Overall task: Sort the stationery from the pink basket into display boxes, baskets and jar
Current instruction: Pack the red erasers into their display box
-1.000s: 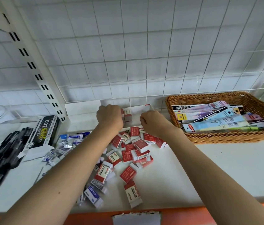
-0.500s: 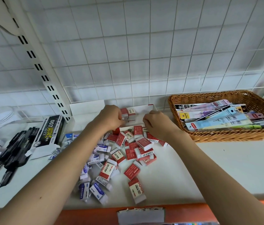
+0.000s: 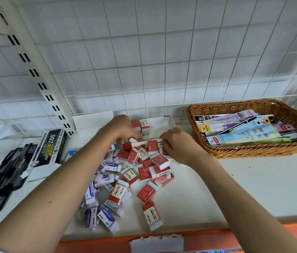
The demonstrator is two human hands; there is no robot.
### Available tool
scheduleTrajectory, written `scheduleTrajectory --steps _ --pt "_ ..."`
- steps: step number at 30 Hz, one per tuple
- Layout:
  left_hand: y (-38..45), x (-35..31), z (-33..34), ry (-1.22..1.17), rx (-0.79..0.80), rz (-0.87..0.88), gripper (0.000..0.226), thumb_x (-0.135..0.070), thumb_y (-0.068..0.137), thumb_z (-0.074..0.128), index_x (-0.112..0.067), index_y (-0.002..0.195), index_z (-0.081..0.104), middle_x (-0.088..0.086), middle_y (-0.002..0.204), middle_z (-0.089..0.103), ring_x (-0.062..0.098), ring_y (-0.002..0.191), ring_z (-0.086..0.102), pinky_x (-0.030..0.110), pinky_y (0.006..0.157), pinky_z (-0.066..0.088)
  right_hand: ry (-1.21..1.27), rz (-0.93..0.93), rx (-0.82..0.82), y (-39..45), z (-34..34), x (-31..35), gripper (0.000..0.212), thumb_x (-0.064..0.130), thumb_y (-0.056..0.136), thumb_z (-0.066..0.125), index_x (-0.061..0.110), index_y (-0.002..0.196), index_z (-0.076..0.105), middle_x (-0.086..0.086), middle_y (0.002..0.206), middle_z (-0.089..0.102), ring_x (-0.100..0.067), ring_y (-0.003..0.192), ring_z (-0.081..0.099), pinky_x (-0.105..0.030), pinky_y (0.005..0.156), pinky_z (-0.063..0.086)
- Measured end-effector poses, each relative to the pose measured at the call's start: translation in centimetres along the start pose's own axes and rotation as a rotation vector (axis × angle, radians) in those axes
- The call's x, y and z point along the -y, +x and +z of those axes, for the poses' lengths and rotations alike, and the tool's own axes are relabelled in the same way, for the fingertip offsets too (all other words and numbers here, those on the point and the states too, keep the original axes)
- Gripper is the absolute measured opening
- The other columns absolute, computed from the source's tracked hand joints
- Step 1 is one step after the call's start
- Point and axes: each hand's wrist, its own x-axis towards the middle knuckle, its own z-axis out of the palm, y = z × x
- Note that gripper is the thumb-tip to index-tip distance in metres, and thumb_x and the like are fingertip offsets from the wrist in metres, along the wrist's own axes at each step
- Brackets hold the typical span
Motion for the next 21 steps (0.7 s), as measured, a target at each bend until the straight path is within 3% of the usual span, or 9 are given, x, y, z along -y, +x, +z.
scheduleTrajectory --steps 3,6,10,12,16,19,21 --pt "-0.2 1.4 -0.9 -0.192 0.004 -0.024 0.021 -0.023 0.081 0.073 -0.008 0.084 0.058 0.005 0.065 0.062 0.011 0.049 0.055 0.017 0.043 0.046 -0.006 0.002 0.003 0.2 0.1 0.0 0.03 0.026 0.1 0.037 0.011 0.115 0.058 -0.006 0.11 0.062 -0.021 0.107 0.05 -0.033 0.087 0.047" --pt "-0.4 2.3 -0.6 -0.24 -0.008 0.051 0.022 -0.015 0.084 0.069 -0.014 0.101 0.055 0.007 0.077 0.062 0.012 0.055 0.056 0.022 0.05 0.047 -0.019 0.008 0.012 0.4 0.2 0.1 0.029 0.023 0.1 0.037 0.009 0.112 0.059 -0.008 0.106 0.062 -0.023 0.106 0.05 -0.032 0.086 0.043" --pt "-1.2 2.2 -0.2 -0.013 0.018 0.289 0.035 -0.01 0.095 0.05 -0.026 0.125 0.059 0.006 0.127 0.054 0.015 0.098 0.052 0.022 0.078 0.038 -0.035 0.018 0.029 0.6 0.2 0.1 0.028 0.023 0.1 0.036 0.01 0.108 0.059 -0.008 0.104 0.063 -0.023 0.104 0.049 -0.031 0.084 0.041" --pt "-1.4 2.2 -0.1 0.074 0.061 0.309 0.037 -0.009 0.098 0.042 -0.026 0.127 0.058 0.005 0.136 0.048 0.017 0.107 0.049 0.023 0.084 0.036 -0.036 0.019 0.035 0.6 0.2 0.1 0.028 0.024 0.1 0.036 0.01 0.109 0.059 -0.007 0.103 0.063 -0.022 0.103 0.049 -0.03 0.083 0.04" --pt "-1.4 3.1 -0.3 0.084 0.027 0.28 0.026 -0.022 0.096 0.047 -0.022 0.116 0.063 0.0 0.13 0.056 0.018 0.114 0.052 0.025 0.09 0.04 -0.036 0.024 0.042 0.5 0.1 0.2 0.029 0.024 0.1 0.035 0.011 0.111 0.059 -0.007 0.104 0.063 -0.022 0.103 0.049 -0.031 0.083 0.042" --pt "-0.9 3.3 0.1 0.077 -0.039 0.304 0.025 -0.034 0.093 0.054 -0.017 0.105 0.068 0.0 0.112 0.065 0.015 0.097 0.058 0.026 0.083 0.044 -0.033 0.027 0.044 0.5 0.2 0.2 0.029 0.024 0.1 0.036 0.01 0.111 0.059 -0.007 0.103 0.063 -0.021 0.102 0.049 -0.03 0.083 0.042" --pt "-0.4 2.7 0.7 0.075 -0.111 0.274 0.022 -0.039 0.088 0.06 -0.019 0.086 0.067 -0.001 0.097 0.067 0.015 0.085 0.058 0.027 0.074 0.044 -0.031 0.03 0.044 0.4 0.2 0.2 0.029 0.025 0.1 0.036 0.01 0.11 0.059 -0.006 0.103 0.063 -0.02 0.101 0.049 -0.03 0.083 0.042"
